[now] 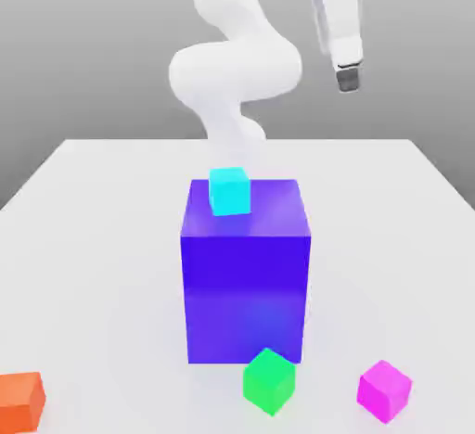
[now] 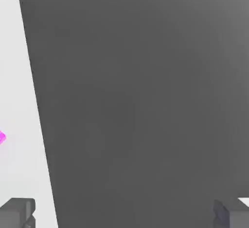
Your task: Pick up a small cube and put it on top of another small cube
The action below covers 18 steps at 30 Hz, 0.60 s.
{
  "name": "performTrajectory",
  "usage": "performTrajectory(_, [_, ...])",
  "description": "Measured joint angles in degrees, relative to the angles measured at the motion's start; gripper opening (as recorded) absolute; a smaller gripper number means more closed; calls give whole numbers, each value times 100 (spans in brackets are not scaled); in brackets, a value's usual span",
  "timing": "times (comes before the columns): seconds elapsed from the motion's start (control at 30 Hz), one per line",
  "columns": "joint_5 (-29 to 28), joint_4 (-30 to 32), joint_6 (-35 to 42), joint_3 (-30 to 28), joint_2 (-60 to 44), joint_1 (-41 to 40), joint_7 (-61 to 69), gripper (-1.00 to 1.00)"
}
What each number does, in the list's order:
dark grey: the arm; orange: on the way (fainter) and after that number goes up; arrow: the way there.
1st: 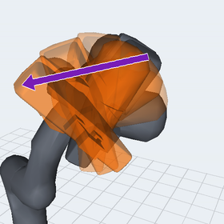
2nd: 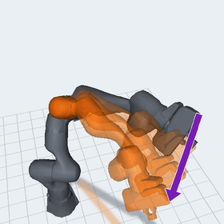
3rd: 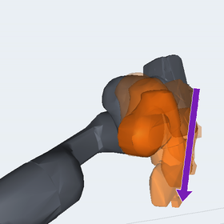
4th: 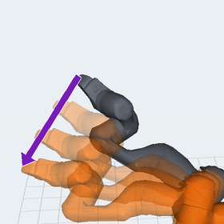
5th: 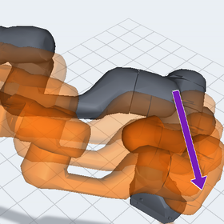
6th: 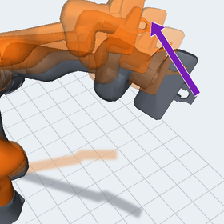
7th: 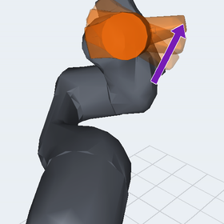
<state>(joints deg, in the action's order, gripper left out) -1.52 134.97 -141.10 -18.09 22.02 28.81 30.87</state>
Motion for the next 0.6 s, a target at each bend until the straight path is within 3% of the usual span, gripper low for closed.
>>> performTrajectory(0.6, [610, 176, -512, -730, -1390, 1196, 4704, 0])
